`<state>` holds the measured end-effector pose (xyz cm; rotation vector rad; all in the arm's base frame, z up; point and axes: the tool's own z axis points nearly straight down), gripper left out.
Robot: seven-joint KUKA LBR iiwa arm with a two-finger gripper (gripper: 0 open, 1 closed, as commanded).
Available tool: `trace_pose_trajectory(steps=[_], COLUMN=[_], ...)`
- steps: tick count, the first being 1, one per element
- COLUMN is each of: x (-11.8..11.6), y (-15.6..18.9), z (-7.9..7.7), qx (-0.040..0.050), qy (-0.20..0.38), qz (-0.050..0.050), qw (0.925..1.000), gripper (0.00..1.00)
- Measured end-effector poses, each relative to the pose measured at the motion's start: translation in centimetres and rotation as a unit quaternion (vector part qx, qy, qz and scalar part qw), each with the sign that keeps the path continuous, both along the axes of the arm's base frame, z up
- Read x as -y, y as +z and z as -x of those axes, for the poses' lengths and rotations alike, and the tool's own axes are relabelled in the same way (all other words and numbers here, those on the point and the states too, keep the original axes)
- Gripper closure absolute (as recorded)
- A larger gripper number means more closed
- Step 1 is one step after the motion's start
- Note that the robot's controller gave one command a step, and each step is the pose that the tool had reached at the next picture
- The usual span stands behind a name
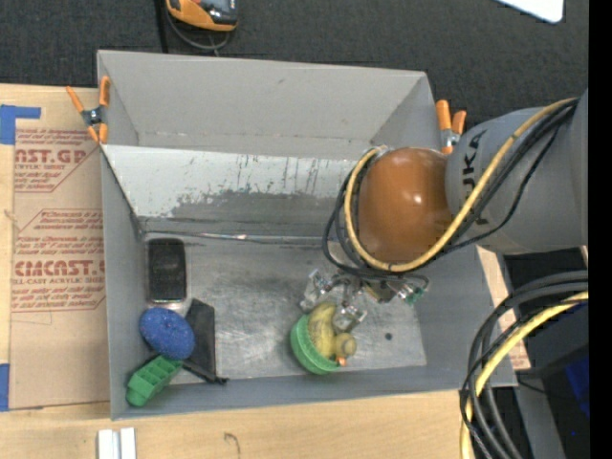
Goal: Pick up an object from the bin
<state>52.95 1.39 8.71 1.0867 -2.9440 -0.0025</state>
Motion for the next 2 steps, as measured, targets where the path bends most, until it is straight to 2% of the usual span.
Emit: trace_pose_trajectory(steps=[1,2], x=[0.0,1.7], y=[0.0,18.1], z=[0.0,-0.9], qx=[0.0001,0.0071], qy=[0.0,0.037], qz=[0.0,0.0], qw=[1.0,0.9993], gripper=[1.0,1.0])
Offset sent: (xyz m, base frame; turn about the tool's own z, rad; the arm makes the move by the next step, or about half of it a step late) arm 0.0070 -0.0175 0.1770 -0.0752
